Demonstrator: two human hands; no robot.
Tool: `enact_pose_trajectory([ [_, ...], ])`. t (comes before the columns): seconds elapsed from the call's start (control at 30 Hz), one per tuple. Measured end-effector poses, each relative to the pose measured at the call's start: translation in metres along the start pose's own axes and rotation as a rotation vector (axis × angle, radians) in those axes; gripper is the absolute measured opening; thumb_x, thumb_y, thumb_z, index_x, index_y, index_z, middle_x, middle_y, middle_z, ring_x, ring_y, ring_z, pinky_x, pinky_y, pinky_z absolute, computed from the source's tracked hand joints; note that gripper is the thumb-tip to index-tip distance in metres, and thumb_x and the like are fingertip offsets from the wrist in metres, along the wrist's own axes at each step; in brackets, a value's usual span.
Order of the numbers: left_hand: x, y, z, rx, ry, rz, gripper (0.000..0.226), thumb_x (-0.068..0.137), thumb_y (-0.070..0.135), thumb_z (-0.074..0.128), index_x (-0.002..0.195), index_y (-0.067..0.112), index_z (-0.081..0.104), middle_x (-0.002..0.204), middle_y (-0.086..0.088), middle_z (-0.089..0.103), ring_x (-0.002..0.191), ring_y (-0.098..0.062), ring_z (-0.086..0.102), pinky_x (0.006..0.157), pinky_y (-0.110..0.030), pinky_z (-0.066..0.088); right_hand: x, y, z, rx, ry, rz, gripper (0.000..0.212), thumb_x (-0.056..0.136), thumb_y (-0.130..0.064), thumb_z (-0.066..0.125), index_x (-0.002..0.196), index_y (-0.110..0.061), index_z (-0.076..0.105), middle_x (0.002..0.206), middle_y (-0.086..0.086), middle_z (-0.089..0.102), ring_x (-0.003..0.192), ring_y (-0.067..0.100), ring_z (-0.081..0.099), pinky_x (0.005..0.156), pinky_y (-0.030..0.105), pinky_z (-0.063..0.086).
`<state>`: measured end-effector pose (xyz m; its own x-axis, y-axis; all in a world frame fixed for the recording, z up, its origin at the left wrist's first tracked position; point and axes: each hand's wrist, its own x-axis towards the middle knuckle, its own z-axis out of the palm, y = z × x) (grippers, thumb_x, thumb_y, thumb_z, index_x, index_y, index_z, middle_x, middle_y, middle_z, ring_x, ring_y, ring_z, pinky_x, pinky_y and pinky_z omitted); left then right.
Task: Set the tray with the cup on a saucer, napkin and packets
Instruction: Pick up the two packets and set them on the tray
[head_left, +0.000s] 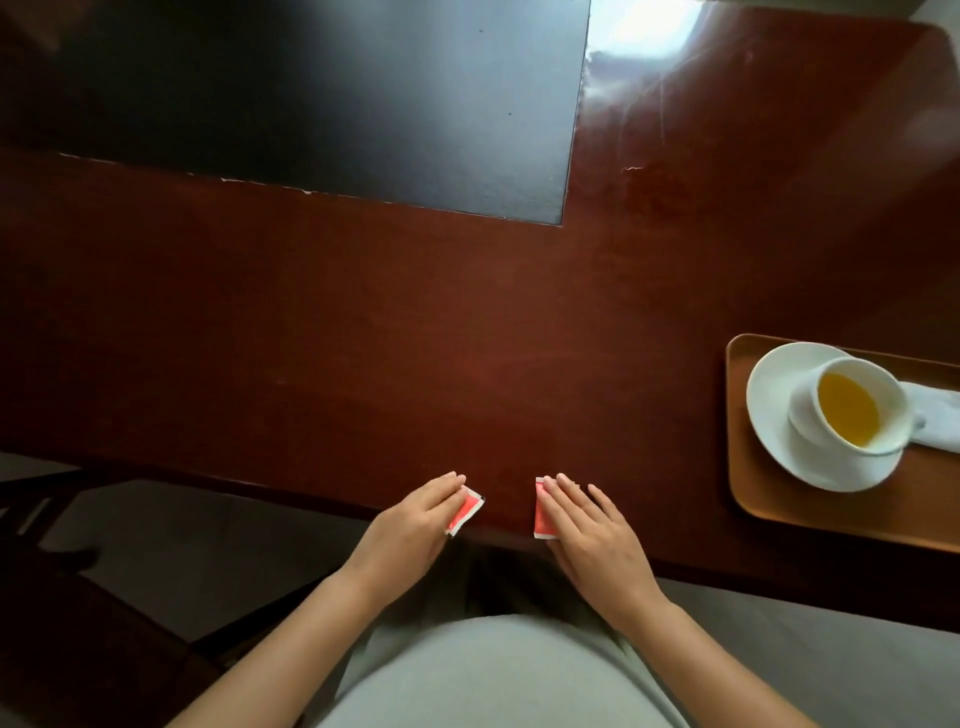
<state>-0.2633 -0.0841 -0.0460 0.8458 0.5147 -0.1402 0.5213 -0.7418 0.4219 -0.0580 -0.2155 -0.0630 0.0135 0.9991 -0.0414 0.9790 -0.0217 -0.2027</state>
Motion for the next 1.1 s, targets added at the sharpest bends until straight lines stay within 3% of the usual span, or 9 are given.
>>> enact_pose_trajectory([
  [0.1, 0.01, 0.009, -0.003, -0.297, 0.062, -0.197, 0.035, 0.088, 0.003, 0.059, 0.123, 0.007, 0.058, 0.116, -0.006, 0.059, 0.107, -0.017, 0.057, 0.086, -0.028, 0.054, 0.003, 0.0, -0.006, 0.141, 0.103, 0.033, 0.045, 0.073, -0.013, 0.077, 0.115, -0.007, 0.064, 0.118, 0.007, 0.067, 0.111, 0.022, 0.062, 0.089, 0.036, 0.052],
  [0.2, 0.024, 0.021, -0.008, -0.581, 0.125, -0.414, 0.02, 0.097, 0.011, 0.045, 0.108, 0.01, 0.061, 0.097, 0.001, 0.049, 0.089, -0.01, 0.051, 0.077, -0.009, 0.043, 0.012, -0.002, -0.019, 0.278, 0.122, 0.163, 0.025, 0.079, -0.011, 0.072, 0.104, -0.011, 0.069, 0.101, 0.004, 0.073, 0.093, 0.018, 0.069, 0.074, 0.028, 0.056],
  [0.27, 0.033, 0.027, -0.012, -0.793, 0.136, -0.592, 0.019, 0.099, 0.015, 0.04, 0.09, 0.017, 0.057, 0.091, -0.002, 0.052, 0.08, -0.01, 0.052, 0.067, -0.011, 0.043, 0.02, -0.003, -0.029, 0.412, 0.131, 0.327, 0.012, 0.083, -0.011, 0.066, 0.095, -0.012, 0.07, 0.09, 0.0, 0.071, 0.083, 0.015, 0.066, 0.065, 0.027, 0.054],
  [0.37, 0.043, 0.035, -0.019, -1.143, 0.134, -0.827, 0.021, 0.099, 0.016, 0.042, 0.094, 0.02, 0.062, 0.089, -0.001, 0.065, 0.08, -0.008, 0.06, 0.06, -0.017, 0.049, 0.033, -0.002, -0.047, 0.835, 0.19, 0.631, 0.014, 0.086, -0.006, 0.061, 0.08, -0.016, 0.069, 0.075, -0.003, 0.067, 0.072, 0.012, 0.063, 0.062, 0.022, 0.048],
  [0.47, 0.047, 0.042, -0.028, -1.288, 0.183, -0.803, 0.028, 0.096, 0.01, 0.048, 0.087, 0.029, 0.066, 0.088, 0.002, 0.072, 0.084, -0.009, 0.067, 0.062, -0.018, 0.053, 0.044, -0.006, -0.071, 1.301, 0.258, 0.75, 0.021, 0.087, -0.007, 0.06, 0.072, -0.018, 0.07, 0.065, -0.001, 0.071, 0.066, 0.014, 0.069, 0.053, 0.023, 0.053],
  [0.53, 0.049, 0.047, -0.034, -1.348, 0.177, -0.748, 0.027, 0.095, 0.009, 0.05, 0.089, 0.026, 0.069, 0.088, -0.001, 0.075, 0.085, -0.012, 0.07, 0.065, -0.021, 0.055, 0.049, -0.01, -0.086, 1.388, 0.273, 0.708, 0.016, 0.086, -0.01, 0.062, 0.074, -0.017, 0.069, 0.067, 0.0, 0.072, 0.067, 0.016, 0.071, 0.052, 0.025, 0.055],
  [0.9, 0.06, 0.078, -0.057, -1.499, 0.131, -0.491, 0.019, 0.094, 0.012, 0.053, 0.102, 0.008, 0.07, 0.091, -0.011, 0.075, 0.089, -0.021, 0.071, 0.07, -0.026, 0.057, 0.068, -0.011, -0.106, 1.084, 0.395, 0.662, 0.011, 0.08, -0.011, 0.069, 0.07, -0.014, 0.068, 0.075, 0.007, 0.065, 0.067, 0.011, 0.059, 0.062, 0.023, 0.044],
  [0.97, 0.062, 0.082, -0.057, -1.467, 0.162, -0.457, 0.018, 0.091, 0.005, 0.056, 0.104, 0.004, 0.068, 0.093, -0.013, 0.075, 0.089, -0.021, 0.071, 0.072, -0.026, 0.058, 0.069, -0.012, -0.108, 0.986, 0.441, 0.672, 0.004, 0.078, -0.013, 0.071, 0.079, -0.016, 0.068, 0.082, 0.005, 0.061, 0.073, 0.013, 0.057, 0.064, 0.022, 0.043],
  [1.1, 0.064, 0.087, -0.059, -1.508, 0.174, -0.43, 0.02, 0.092, 0.001, 0.053, 0.104, 0.005, 0.068, 0.1, -0.018, 0.073, 0.094, -0.024, 0.07, 0.077, -0.027, 0.058, 0.064, -0.011, -0.11, 1.131, 0.442, 0.761, 0.033, 0.08, -0.022, 0.071, 0.11, -0.024, 0.057, 0.095, -0.002, 0.058, 0.085, 0.012, 0.059, 0.069, 0.022, 0.048],
])
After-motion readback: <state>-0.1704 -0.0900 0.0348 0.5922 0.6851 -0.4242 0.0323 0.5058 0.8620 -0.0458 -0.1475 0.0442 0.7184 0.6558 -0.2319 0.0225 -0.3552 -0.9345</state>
